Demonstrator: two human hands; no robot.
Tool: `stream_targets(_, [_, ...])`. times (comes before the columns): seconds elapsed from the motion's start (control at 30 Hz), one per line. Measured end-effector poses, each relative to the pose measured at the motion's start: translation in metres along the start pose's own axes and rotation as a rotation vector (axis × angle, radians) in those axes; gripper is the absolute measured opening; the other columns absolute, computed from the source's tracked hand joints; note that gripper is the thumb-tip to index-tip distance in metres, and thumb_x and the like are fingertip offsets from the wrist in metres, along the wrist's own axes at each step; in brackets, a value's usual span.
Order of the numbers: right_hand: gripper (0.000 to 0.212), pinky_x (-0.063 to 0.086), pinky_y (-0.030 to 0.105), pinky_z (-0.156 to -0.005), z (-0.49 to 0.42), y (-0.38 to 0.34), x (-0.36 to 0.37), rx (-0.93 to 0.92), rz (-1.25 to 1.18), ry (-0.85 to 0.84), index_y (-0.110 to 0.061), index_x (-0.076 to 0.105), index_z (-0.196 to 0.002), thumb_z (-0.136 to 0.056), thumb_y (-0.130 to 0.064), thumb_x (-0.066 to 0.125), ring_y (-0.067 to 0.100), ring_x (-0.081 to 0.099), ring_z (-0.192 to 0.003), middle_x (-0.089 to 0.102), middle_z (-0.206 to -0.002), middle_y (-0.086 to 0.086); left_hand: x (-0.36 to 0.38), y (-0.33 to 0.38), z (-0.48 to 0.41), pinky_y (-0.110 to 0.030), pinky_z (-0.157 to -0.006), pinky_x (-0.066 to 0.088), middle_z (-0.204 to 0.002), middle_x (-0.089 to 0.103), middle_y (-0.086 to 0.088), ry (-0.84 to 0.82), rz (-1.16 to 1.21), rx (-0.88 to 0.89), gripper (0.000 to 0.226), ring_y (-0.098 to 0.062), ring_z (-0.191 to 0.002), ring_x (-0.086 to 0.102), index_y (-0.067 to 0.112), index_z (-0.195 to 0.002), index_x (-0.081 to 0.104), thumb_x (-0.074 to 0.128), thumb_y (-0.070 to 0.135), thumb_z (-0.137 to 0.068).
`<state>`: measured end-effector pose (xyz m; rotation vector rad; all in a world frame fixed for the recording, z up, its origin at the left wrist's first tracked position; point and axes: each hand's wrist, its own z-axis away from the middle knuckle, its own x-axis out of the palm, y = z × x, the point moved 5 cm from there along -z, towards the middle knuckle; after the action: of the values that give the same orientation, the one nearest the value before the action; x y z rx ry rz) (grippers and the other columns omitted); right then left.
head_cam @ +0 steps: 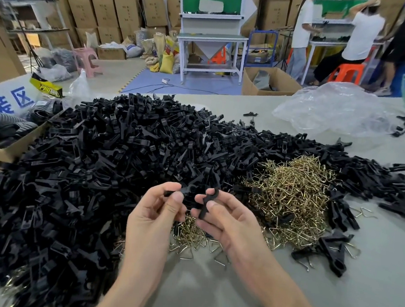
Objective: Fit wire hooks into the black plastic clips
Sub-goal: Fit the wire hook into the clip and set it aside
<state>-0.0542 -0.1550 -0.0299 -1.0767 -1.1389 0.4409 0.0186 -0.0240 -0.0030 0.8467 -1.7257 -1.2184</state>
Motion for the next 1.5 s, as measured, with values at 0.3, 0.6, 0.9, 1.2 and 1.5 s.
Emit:
stream_targets(0.3, [0.041, 0.06, 0.032, -0.083, 0.004, -0.002, 0.001, -0.04, 0.147, -0.023, -0.041, 0.07, -0.119, -0.089, -0.013, 0.069, 0.027, 0.072, -0.107, 0.073, -0.116, 0.005, 0.01, 0.003, 0.008, -0.015, -0.069, 0.052, -0.087, 0.073, 0.001, 0.003, -0.205, 0.037, 0.011, -0.013, -0.08, 0.07, 0.023, -0.092, 0.07, 0.065, 0.013, -0.094])
stream_targets(0.6, [0.04, 0.059, 0.028, -0.083, 0.005, -0.007, 0.003, -0.064, 0.161, -0.013, -0.042, 0.071, -0.115, -0.094, -0.007, 0.068, 0.024, 0.073, -0.105, 0.074, -0.115, 0.004, 0.008, 0.001, 0.007, -0.009, -0.06, 0.045, -0.075, 0.066, 0.013, 0.0, -0.259, 0.017, 0.023, 0.002, -0.064, 0.056, 0.035, -0.087, 0.069, 0.068, 0.012, -0.091])
stream_targets(0.9, [0.04, 0.059, 0.027, -0.082, 0.006, -0.008, 0.002, -0.07, 0.194, -0.014, -0.037, 0.07, -0.12, -0.094, -0.007, 0.068, 0.024, 0.072, -0.106, 0.075, -0.116, 0.002, 0.01, 0.0, 0.01, -0.009, -0.066, 0.047, -0.088, 0.073, 0.008, -0.032, -0.299, -0.014, 0.021, -0.002, -0.075, 0.065, 0.034, -0.1, 0.074, 0.068, 0.015, -0.093])
stream_targets(1.2, [0.04, 0.059, 0.026, -0.077, 0.007, -0.015, 0.001, -0.061, 0.212, -0.021, -0.029, 0.067, -0.124, -0.089, -0.012, 0.07, 0.021, 0.075, -0.092, 0.076, -0.109, 0.005, 0.01, 0.002, 0.011, -0.014, -0.07, 0.05, -0.091, 0.074, 0.012, -0.097, -0.39, 0.018, 0.021, -0.007, -0.083, 0.068, 0.037, -0.101, 0.073, 0.065, 0.019, -0.095])
stream_targets(1.5, [0.023, 0.057, 0.028, -0.084, 0.003, -0.015, -0.004, -0.07, 0.101, -0.042, -0.033, 0.073, -0.096, -0.074, -0.031, 0.082, 0.02, 0.071, -0.101, 0.075, -0.11, 0.004, 0.013, 0.01, 0.014, -0.008, -0.077, 0.047, -0.107, 0.071, 0.023, -0.181, -0.518, 0.172, 0.031, 0.001, -0.095, 0.066, 0.037, -0.115, 0.069, 0.058, 0.013, -0.099])
